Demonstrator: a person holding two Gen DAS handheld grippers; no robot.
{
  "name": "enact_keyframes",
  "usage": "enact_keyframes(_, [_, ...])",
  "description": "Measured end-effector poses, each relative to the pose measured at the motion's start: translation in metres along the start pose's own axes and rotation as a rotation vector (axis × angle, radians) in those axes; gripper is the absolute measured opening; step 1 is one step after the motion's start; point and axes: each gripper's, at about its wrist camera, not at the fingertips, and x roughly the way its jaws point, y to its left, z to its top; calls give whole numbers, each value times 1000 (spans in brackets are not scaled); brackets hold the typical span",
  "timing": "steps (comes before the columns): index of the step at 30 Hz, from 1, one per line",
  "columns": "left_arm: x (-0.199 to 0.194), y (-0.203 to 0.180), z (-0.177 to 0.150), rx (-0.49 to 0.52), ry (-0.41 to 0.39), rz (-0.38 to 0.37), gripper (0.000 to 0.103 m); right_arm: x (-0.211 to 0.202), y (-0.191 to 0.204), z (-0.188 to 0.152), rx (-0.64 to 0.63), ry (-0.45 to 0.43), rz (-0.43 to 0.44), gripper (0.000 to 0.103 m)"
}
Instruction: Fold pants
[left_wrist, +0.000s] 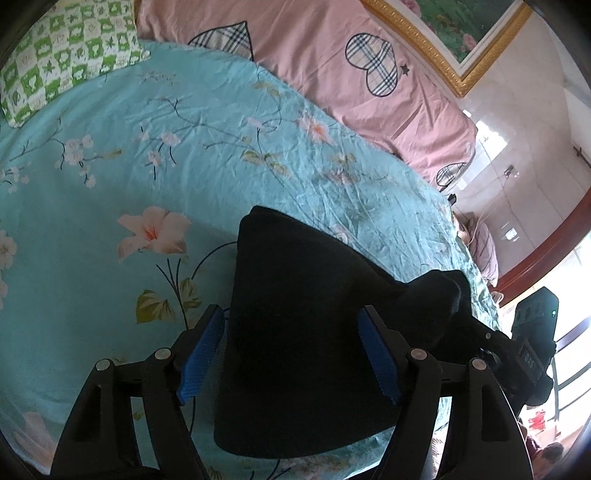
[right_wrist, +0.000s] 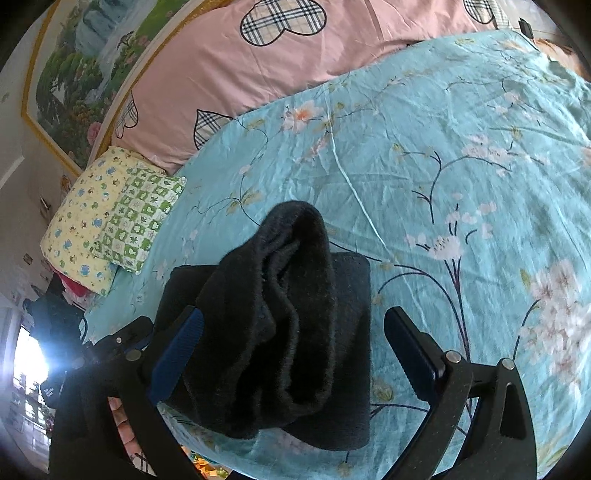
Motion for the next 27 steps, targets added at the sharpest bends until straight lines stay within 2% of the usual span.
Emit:
enact_keyframes(6, [15,6,-1,-2,35,36,75,6,-11,-9,23,17,6,98])
enact_keyframes(8, [18,10,-2,-17,45,27,75,6,-15,-11,29,16,15,97])
enact_keyframes(11, [23,17,-2,-40,60,11,75,5,-20,-13,31,16,29,91])
enact_keyframes(15, [29,19,-3,-44,69,18,77,8,-23,-15,44,32,66,73])
enact_keyframes(19, [33,23,-4,-57,82,14,76,9,-25,-17,53,40,93,73])
enact_keyframes(22, [39,27,-4,-82,98,-17,69,11,-29,-18,68,52,125,73])
enact_keyframes(24, [42,30,-6,-101,112,-49,56,12,-29,-18,71,59,139,73])
enact_keyframes(25, [44,30,-7,-110,121,-68,52,13,-31,-19,73,65,147,73])
enact_keyframes(27, [44,28,-8,-108,117,-59,51,13,-31,-19,68,69,153,73])
